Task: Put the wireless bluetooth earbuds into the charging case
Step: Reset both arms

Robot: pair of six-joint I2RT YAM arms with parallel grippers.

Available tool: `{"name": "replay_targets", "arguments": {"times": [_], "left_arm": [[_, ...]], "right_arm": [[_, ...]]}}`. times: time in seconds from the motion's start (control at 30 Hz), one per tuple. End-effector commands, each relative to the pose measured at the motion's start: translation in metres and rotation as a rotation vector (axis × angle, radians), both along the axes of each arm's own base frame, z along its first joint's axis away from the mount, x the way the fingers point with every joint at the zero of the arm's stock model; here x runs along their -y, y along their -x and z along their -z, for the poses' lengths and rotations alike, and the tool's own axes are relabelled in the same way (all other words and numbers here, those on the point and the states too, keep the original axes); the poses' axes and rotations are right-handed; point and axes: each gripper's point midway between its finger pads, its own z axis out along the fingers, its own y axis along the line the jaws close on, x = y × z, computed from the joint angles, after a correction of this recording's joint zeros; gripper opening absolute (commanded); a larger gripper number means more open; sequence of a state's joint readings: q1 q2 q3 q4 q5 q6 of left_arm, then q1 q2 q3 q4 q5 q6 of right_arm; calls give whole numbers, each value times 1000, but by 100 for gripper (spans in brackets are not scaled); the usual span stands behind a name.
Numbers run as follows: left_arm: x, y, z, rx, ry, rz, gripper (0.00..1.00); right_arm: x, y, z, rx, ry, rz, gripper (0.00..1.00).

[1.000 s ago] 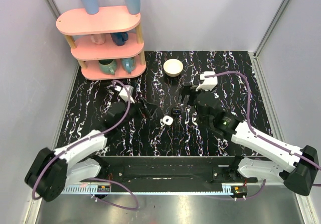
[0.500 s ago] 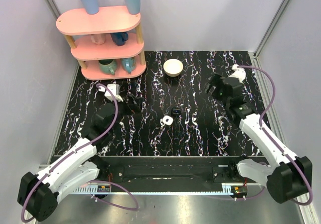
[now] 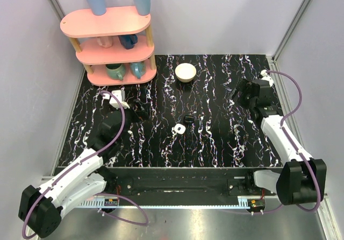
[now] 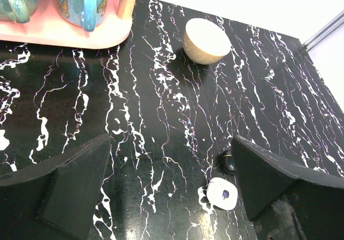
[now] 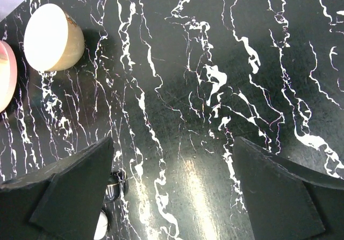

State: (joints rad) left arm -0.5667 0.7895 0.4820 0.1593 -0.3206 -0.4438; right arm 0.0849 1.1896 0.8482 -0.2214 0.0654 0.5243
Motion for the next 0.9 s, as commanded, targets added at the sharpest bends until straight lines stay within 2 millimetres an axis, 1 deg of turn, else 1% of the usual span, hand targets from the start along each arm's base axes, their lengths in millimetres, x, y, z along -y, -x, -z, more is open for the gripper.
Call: {"name": "replay_targets", "arguments": {"times": [0.0,0.07,0.17,0.2,0.23,0.27,0.3,0.33,0.4,0.47,0.5,0.6,0.63,0.7,0.73,0.77,0.83,0.87], "left_arm": [[-7,-6,-26,58,35,-48,99],[-8,-6,-26,53,34,-56,99],[-16,-7,-27,41,42,-109,99],[-23,-8,-26,37,49,-150,99],[-26,-9,-26,33,52,-174,99],[-31,-9,-22,16,47,-200,99],[-40,-10,-22,11,55,-256,99],[-44,-10,-22,7,58,-283,99],[-57,-9,-17,-14,54,-360,99],[-63,-8,-13,-28,35,-387,99],[-65,-8,-13,-27,35,-404,99],[-67,-7,-11,-28,30,-412,99],[-68,-7,-12,-26,33,-413,99],[-72,-6,-13,-20,43,-439,99],[-74,-6,-13,-17,45,-450,99],[-75,-6,-13,-14,47,-457,99],[-80,-5,-14,-9,51,-482,99],[-82,-4,-13,-10,49,-490,99]], "right_arm": [[-2,-15,-22,63,38,-48,100],[-3,-16,-18,51,43,-56,100],[-8,-16,-15,40,34,-87,100],[-9,-17,-14,39,35,-95,100],[-18,-16,-15,36,15,-142,100],[-20,-17,-13,29,17,-163,100],[-22,-17,-14,31,18,-180,100],[-22,-18,-12,26,26,-191,100],[-15,-20,-11,25,62,-166,100],[-2,-21,-6,14,105,-105,100],[1,-21,-6,14,117,-94,100],[8,-19,-4,14,139,-64,100],[14,-21,-5,25,153,-26,100],[25,-17,-1,27,168,37,100],[36,-20,-6,55,198,95,100],[42,-16,-2,56,222,115,100],[52,-14,0,86,270,145,100],[55,-13,-4,109,304,137,100]]}}
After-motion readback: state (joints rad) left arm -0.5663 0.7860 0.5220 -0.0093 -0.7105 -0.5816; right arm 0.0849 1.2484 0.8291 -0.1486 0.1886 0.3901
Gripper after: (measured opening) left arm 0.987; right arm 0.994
